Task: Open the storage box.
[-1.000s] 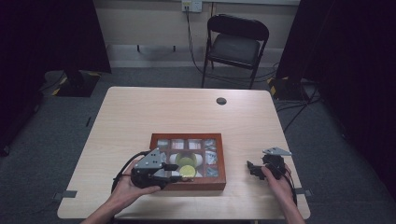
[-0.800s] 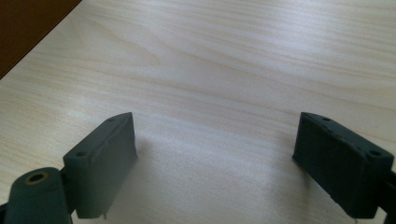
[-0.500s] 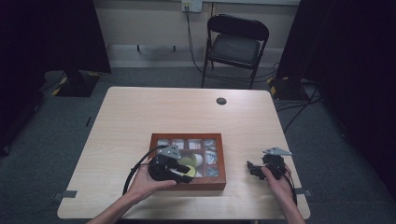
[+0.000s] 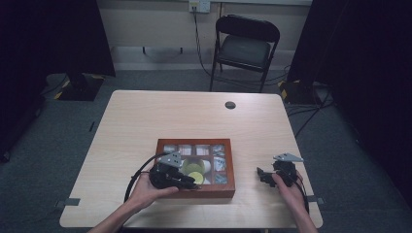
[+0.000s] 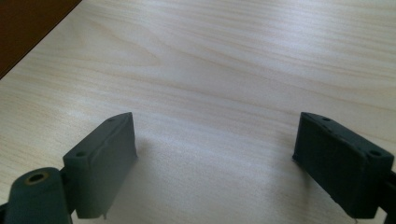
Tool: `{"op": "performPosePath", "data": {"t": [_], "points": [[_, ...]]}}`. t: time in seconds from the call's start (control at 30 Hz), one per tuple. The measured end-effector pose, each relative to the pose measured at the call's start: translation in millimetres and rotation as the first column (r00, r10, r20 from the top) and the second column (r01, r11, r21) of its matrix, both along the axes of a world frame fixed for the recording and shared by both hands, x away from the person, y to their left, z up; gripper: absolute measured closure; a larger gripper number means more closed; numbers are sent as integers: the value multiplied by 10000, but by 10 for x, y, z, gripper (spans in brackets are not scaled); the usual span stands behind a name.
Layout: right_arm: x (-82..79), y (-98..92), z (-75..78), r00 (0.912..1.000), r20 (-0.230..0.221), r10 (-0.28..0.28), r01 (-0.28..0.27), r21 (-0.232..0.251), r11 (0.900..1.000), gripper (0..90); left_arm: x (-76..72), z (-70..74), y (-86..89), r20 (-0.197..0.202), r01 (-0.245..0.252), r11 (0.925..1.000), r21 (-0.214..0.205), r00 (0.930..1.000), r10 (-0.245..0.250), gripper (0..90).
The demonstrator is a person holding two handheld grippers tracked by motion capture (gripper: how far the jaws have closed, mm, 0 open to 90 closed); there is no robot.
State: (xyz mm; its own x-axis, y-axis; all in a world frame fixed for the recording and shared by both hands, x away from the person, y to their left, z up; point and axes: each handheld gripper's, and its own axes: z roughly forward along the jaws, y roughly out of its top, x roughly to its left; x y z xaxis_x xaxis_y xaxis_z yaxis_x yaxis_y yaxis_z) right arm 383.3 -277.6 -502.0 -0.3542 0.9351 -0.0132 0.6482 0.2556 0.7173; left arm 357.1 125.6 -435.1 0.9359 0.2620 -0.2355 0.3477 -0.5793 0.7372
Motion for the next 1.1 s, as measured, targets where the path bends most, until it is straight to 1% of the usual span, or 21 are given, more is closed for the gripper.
{"op": "performPosePath", "data": {"t": [0.03, 0.13, 0.2, 0.23, 0.27, 0.47, 0.53, 0.6, 0.7, 0.77, 0.87, 0.93, 1.03, 1.1], "points": [[0, 0, 0, 10000, 1, 1, -1, 0, 10000, 120, 0, -9, -9, -42, 94, 9999, 81, 9999, -93, 799], [0, 0, 0, 10000, 0, 1, -1, -1, 10000, 120, -23, -42, -33, 207, 62, 9998, 168, 9998, -65, 804], [-1, 1, 0, 10000, -3, -12, 12, 2, 10000, 120, -20, -42, -34, 287, 164, 9997, 195, 9994, -169, 806], [-1, 1, 0, 10000, -3, -19, 19, -3, 10000, 120, -23, -40, -36, 480, 281, 9991, 320, 9984, -297, 809], [-1, 1, 0, 10000, 0, -18, 18, -3, 10000, 120, -34, -43, -43, 544, 283, 9991, 323, 9981, -300, 809], [-1, 1, 0, 10000, 0, -22, 22, -4, 10000, 120, -20, -47, -40, 487, 408, 9987, 299, 9979, -422, 810], [-2, 2, 0, 10000, 0, -33, 33, 4, 10000, 120, -23, -49, -43, 526, 380, 9988, 294, 9978, -395, 810], [-2, 2, 0, 10000, 0, -35, 35, 4, 10000, 120, -18, -47, -42, 449, 397, 9988, 294, 9981, -410, 810], [-2, 2, 0, 10000, 0, -27, 27, -4, 10000, 120, -8, -44, -49, 309, 294, 9991, 303, 9991, -303, 815], [-1, 2, 0, 10000, 0, -26, 26, -2, 10000, 120, 9, -38, -50, 20, 266, 9993, 281, 9996, -266, 817], [-1, 2, 0, 10000, 1, -26, 26, -3, 10000, 120, 32, -46, -44, -314, 135, 9998, 115, 9994, -131, 818], [-2, 2, 0, 10000, 0, -27, 27, -4, 10000, 120, 35, -43, -40, -366, 91, 9999, 65, 9993, -89, 818], [-1, 2, 0, 10000, -1, -25, 25, -2, 10000, 120, 42, -34, -34, -472, 136, 9999, 96, 9988, -131, 817], [-2, 2, 0, 10000, -2, -29, 29, -1, 10000, 120, 40, -31, -38, -558, -32, 10000, 86, 9984, 37, 817]]}}
